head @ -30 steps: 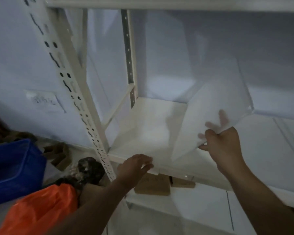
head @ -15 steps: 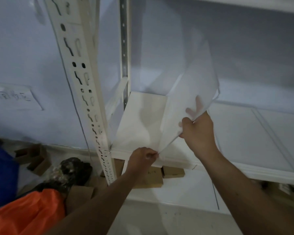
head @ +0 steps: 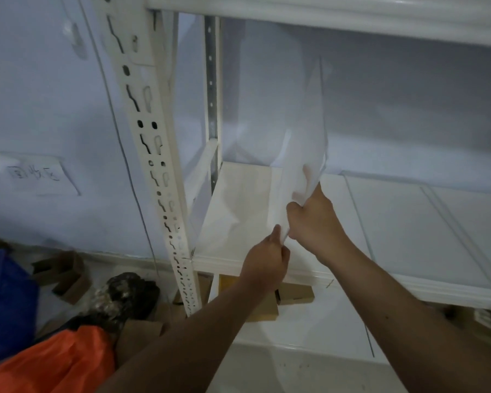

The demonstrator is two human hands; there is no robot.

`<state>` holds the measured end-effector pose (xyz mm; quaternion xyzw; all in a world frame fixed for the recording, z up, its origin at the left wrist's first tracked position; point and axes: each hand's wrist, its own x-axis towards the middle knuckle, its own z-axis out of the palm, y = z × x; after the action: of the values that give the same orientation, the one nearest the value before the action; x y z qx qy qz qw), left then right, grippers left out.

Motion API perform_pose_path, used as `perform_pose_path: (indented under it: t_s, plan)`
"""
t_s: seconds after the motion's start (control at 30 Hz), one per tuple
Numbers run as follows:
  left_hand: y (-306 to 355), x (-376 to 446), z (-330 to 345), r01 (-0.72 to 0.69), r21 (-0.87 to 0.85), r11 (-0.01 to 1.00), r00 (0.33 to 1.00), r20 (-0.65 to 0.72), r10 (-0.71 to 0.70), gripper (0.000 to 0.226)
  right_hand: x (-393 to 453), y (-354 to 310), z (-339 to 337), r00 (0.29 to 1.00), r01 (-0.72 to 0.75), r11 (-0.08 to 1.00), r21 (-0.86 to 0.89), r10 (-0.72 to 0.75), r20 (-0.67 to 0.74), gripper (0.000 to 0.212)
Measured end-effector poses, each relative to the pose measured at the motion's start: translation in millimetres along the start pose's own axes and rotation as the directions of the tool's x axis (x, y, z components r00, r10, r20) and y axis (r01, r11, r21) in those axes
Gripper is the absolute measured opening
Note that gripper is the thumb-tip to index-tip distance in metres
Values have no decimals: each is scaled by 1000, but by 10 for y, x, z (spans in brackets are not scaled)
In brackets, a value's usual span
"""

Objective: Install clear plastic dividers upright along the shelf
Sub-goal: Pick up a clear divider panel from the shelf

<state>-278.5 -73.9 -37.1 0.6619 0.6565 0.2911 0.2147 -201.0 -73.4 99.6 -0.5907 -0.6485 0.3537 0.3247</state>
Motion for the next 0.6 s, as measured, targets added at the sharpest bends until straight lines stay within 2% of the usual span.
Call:
perform_pose_path:
  t_s: [0.4, 0.6]
  plan:
    - [6, -77, 6, 67, -21, 998, 998, -7, -67, 36, 63, -54, 90, 997, 3, 996, -86, 4, 77, 70]
    - [-92, -121, 86, 72, -14, 997, 996, 61, -71, 37, 36, 86, 201, 995, -43, 991, -123, 54, 87, 68]
